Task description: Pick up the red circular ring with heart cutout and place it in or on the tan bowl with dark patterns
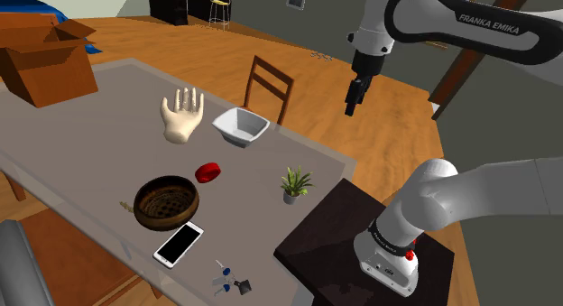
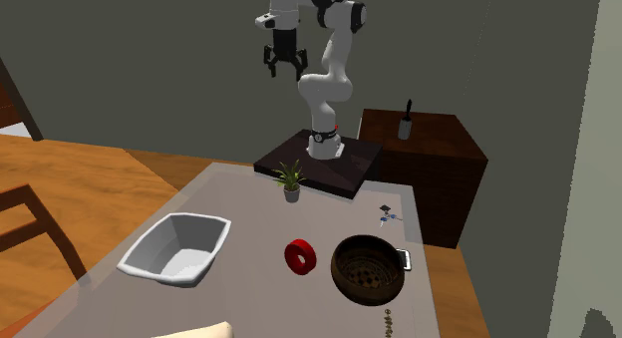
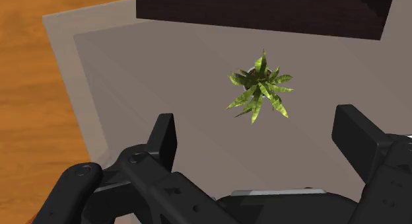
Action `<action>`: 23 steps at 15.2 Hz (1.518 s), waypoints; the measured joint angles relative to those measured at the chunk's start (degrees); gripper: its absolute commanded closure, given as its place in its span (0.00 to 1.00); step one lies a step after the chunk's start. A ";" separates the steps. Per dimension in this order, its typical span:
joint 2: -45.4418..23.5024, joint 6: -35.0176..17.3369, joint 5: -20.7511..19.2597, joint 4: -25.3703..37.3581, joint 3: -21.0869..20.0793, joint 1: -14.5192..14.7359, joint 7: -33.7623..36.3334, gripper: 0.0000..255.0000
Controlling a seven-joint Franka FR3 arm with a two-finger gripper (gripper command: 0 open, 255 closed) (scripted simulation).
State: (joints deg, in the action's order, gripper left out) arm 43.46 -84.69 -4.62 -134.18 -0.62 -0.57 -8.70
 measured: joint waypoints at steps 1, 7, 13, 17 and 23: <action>0.00 0.00 0.00 0.00 0.00 0.00 0.00 0.00; -3.04 -12.67 0.49 -6.68 -0.34 1.52 -0.75 0.00; -9.01 -27.95 0.96 -12.12 -1.12 3.33 -1.50 0.00; -15.17 -38.34 1.05 -13.78 -1.82 4.41 -1.89 0.00; -26.83 -53.86 0.33 -13.79 -3.29 5.64 -1.91 0.00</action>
State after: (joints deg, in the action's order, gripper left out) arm 16.63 -138.55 -4.29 -147.97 -3.90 5.07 -10.61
